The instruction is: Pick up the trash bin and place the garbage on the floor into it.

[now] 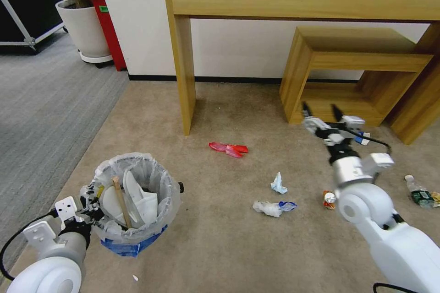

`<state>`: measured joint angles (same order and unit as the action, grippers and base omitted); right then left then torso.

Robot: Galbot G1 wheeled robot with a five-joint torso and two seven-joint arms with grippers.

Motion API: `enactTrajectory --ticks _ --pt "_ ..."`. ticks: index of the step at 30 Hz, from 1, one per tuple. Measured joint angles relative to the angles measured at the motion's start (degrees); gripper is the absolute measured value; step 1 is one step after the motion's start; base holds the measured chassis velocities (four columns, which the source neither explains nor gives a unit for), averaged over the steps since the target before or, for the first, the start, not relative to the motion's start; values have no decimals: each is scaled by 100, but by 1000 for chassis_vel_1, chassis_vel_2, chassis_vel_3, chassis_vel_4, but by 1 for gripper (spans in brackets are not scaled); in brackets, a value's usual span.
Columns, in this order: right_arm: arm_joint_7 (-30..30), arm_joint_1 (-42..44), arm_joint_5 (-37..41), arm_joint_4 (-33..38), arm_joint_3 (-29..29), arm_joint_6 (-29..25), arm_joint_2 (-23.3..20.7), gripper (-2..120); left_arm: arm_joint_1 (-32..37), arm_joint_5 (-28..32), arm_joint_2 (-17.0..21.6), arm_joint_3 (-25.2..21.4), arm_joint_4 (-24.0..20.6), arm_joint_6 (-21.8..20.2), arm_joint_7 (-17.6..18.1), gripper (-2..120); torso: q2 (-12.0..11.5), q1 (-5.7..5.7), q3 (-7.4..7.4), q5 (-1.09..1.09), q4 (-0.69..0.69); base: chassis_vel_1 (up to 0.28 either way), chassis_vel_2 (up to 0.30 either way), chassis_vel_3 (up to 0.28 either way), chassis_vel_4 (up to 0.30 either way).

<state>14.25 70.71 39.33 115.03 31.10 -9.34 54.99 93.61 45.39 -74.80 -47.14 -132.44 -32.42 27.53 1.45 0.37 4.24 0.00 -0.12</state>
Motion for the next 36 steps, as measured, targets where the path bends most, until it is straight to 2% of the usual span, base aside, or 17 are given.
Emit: enactTrajectory --ticks 2,3,5,6,9,12,36 --pt "-17 292 -214 103 322 18 266 100 -36 -82 -73 0 13 29 -50 0 0 0 0 -1 -1 0 0 0 0" --pt "-17 292 -214 103 322 18 266 100 -36 -82 -73 0 13 29 -50 0 0 0 0 -1 -1 0 0 0 0" --pt "-61 541 -536 136 503 -45 600 100 -70 -183 -124 1 54 66 -105 0 1 0 0 -1 0 0 0 0 0" --pt "-61 541 -536 136 503 -45 600 100 -70 -183 -124 1 54 66 -105 0 1 0 0 -1 0 0 0 0 0" --pt "-117 858 -825 183 566 -126 1172 100 -81 -202 -150 0 71 74 -125 0 0 0 0 1 -1 0 0 0 0" --pt "-175 988 -1017 105 508 -254 1377 100 -44 -210 -161 -15 82 87 -131 0 1 0 0 0 0 0 0 0 0" --pt "-75 1041 -1098 -62 211 19 1354 100 70 -229 -222 -99 152 150 -159 0 1 -1 0 0 0 -20 19 17 -18"
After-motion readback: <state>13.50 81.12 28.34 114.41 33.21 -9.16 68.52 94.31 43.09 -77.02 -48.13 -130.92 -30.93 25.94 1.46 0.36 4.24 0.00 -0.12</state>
